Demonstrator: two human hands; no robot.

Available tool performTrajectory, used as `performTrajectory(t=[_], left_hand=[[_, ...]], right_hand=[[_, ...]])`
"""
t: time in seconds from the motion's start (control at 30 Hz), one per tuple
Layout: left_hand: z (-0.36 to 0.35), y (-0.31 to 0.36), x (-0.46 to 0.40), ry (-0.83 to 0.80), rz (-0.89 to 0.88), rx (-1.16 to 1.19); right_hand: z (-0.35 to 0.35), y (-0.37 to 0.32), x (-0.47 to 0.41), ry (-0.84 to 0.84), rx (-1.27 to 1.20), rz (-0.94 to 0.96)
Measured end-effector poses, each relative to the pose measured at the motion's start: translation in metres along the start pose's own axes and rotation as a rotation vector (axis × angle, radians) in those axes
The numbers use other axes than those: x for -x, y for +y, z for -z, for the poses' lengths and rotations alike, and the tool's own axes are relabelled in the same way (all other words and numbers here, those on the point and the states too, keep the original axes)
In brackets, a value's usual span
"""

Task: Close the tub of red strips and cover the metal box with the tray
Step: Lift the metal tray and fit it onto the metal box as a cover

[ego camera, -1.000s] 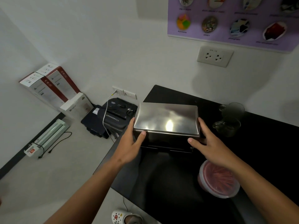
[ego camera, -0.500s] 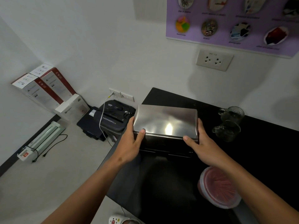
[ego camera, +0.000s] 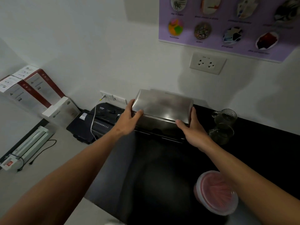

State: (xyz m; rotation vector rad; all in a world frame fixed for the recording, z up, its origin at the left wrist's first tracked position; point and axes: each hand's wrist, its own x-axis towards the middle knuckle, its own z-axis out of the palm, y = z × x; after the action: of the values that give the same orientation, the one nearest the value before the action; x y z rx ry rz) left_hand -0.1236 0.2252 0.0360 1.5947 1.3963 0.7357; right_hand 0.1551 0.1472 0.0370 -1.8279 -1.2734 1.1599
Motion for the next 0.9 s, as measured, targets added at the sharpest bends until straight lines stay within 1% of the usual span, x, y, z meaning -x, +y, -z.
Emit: performTrajectory(t=[0.23, 0.4, 0.6, 0.9], left_hand=[[0.003, 0.017, -0.048, -0.067, -0.065, 0.057], [0.003, 0.022, -0.077, -0.050, -0.074, 0.028], [0.001, 0.024, -0.094, -0.040, -0.081, 0.059], [0.002, 0.026, -0.110, -0.067, -0.113, 0.084]], right_hand=[[0.005, -0.010, -0.036, 0.065, -0.017, 0.054], [0.006, -0.020, -0.055, 0.088, -0.042, 0.042], [0.011, -0.024, -0.076, 0.092, -0.057, 0.012], [0.012, -0.026, -0.090, 0.105, -0.044, -0.003]])
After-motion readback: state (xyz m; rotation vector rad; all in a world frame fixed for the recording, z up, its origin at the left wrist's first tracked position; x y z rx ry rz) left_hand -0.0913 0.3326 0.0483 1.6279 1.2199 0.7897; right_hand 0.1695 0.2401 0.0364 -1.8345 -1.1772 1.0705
